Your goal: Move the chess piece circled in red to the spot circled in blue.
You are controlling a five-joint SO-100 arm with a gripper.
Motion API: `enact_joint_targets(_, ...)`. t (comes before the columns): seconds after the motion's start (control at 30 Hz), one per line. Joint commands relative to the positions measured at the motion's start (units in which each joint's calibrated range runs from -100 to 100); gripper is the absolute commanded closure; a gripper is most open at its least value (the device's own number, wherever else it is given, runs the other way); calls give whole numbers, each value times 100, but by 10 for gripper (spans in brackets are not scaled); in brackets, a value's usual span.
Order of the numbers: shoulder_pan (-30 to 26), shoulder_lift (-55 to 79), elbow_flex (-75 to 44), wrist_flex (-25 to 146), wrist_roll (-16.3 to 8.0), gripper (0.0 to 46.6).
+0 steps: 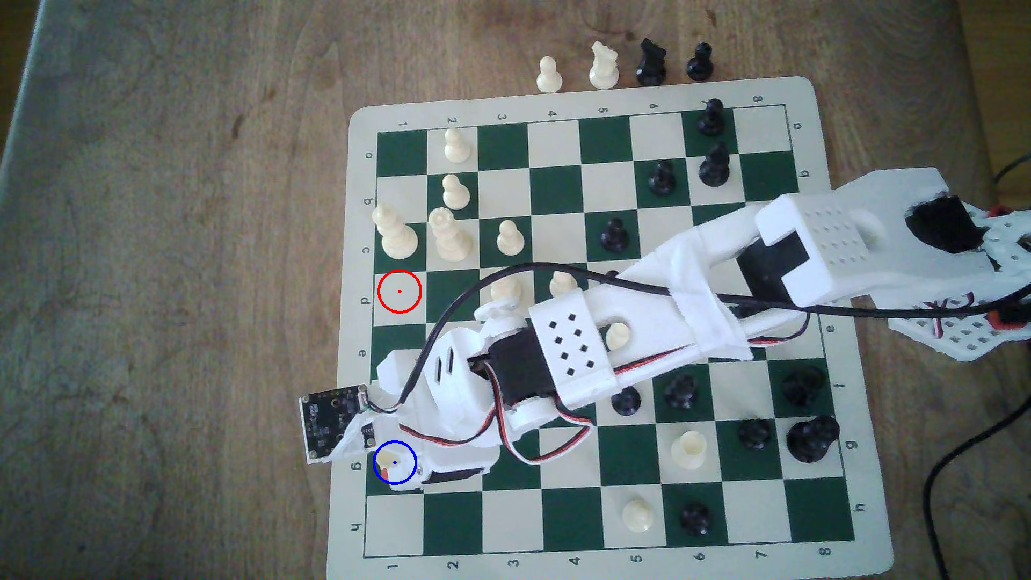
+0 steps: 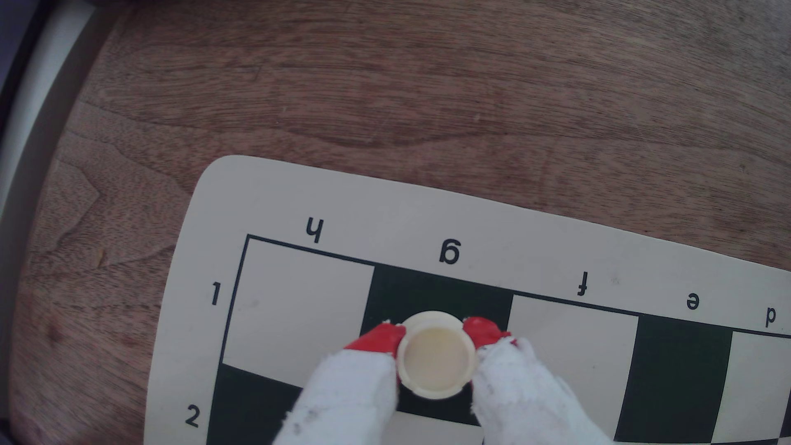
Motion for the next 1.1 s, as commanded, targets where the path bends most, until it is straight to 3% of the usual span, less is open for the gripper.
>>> enact_joint_targets(0.0,73,-136,-735,30,15,382)
enact_joint_targets(0.1,81,-170,-726,5,15,323)
enact_joint_targets(0.33,73,-688,-236,-11,20,298)
enact_joint_targets(0.5,128,-1995,1169,-306,15,270)
enact_joint_targets(0.57,120,-2971,2266,-372,20,265)
enact_joint_targets(0.93,488,-5993,6400,-1281,-15,271)
enact_joint_targets(1.07,589,-7691,7969,-1444,10,302)
